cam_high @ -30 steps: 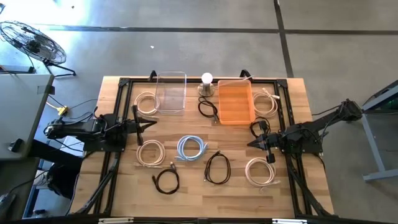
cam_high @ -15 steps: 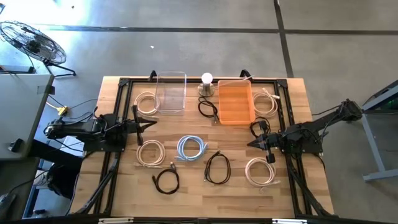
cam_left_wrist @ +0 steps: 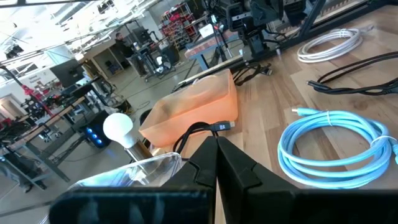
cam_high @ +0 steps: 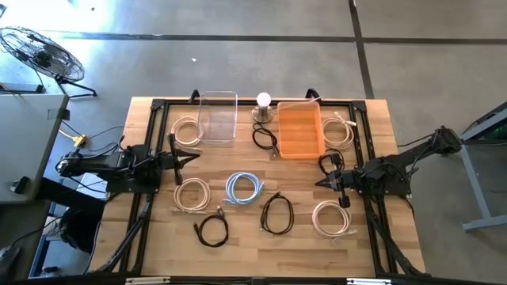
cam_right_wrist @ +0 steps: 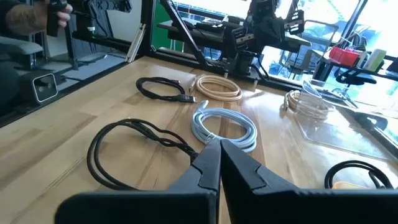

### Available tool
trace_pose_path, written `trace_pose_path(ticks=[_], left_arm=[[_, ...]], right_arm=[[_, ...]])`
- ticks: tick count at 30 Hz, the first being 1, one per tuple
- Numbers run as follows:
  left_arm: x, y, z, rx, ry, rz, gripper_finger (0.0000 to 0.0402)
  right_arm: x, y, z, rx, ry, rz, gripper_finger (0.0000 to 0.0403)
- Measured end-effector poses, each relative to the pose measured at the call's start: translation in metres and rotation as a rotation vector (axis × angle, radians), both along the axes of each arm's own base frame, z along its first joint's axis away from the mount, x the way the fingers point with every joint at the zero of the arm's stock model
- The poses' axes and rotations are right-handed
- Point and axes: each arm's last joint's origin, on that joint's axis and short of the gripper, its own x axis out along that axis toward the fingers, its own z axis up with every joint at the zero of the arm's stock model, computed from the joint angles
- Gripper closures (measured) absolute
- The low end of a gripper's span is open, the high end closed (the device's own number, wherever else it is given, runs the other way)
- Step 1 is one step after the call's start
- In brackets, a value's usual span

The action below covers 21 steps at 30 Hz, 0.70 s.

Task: Pick & Place USB Port
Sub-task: Put the black charger cable into the transparent bin

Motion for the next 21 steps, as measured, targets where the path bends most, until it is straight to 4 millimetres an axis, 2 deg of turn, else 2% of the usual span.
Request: trace_pose_path(ticks=[8,11,15,19,21], left_arm=[[0.0,0.0,0.002,-0.001,-0.029,0.002,0.0401],[0.0,0.0,0.002,-0.002,-0.035,0.002,0.0401],[0.0,0.0,0.002,-0.002,-0.036,0.001,0.0401],[0.0,0.0,0.002,-0.002,-0.036,0.001,0.0401],[0.0,0.0,0.002,-0.002,-0.036,0.001,0.0401]], right_arm=[[0.0,0.0,0.003,0.133,-0.016,-0.013,0.04],[0.0,0.0,0.004,0.135,-0.025,-0.01,0.04],[0.001,-0.002,0.006,0.078,-0.057,-0.094,0.0402],[0.001,-0.002,0.019,0.025,-0.145,-0.086,0.0402],[0.002,-0.001,0.035,-0.021,-0.179,-0.075,0.0402]])
